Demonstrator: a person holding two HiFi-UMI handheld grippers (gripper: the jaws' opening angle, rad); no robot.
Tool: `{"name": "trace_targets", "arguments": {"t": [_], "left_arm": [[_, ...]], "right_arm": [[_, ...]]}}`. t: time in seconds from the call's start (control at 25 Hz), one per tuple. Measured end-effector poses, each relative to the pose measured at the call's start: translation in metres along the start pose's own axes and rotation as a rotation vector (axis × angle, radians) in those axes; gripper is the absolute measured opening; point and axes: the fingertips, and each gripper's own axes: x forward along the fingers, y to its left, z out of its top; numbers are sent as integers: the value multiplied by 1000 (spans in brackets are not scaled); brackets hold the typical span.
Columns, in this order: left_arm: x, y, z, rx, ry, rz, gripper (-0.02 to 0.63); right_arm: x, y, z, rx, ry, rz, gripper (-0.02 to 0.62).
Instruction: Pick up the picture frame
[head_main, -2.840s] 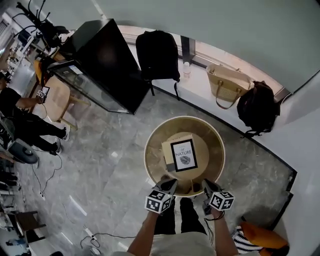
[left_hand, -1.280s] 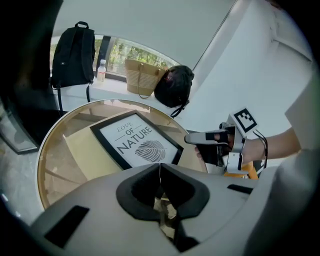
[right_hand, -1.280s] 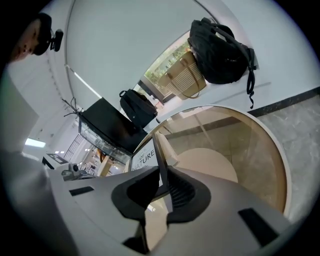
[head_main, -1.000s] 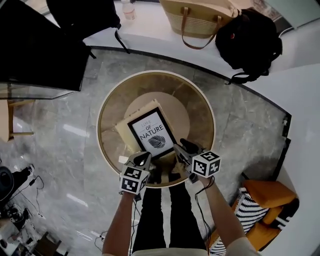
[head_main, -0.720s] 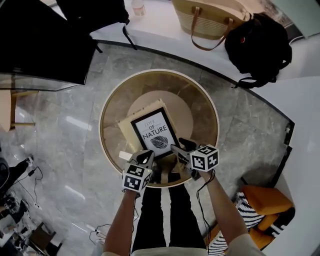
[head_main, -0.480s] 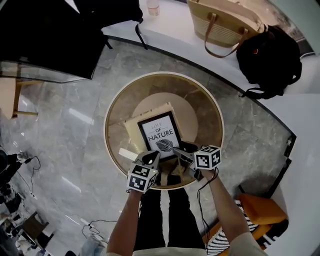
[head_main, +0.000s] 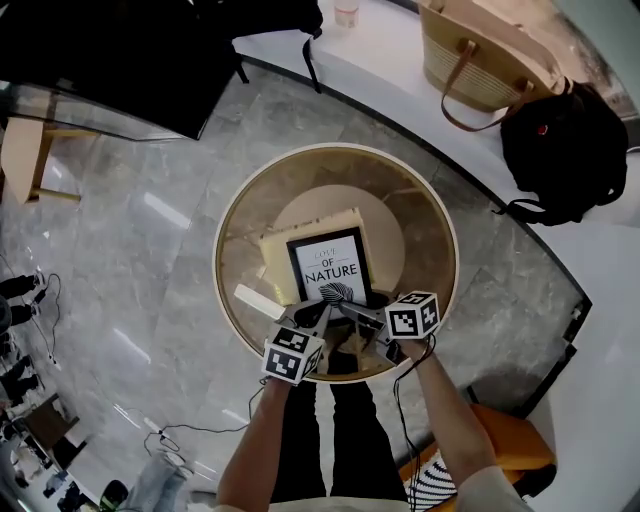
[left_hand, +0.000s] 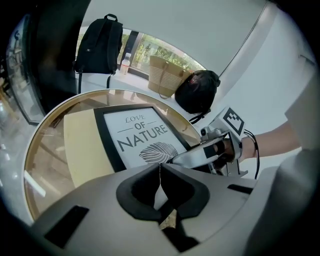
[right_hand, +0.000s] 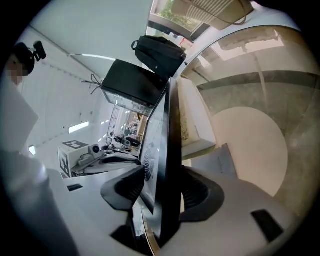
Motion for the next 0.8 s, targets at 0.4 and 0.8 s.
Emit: {"name": "trace_targets", "arguments": {"t": [0.4,0.8], "left_arm": [[-2,-2,-3,-69,-34,-6,20],[-8,-1,-6,-33,-46,-45,20]], "right_arm": [[19,12,-7,72,30,79,204],[13,35,-5,99,-33,184,54]]}}
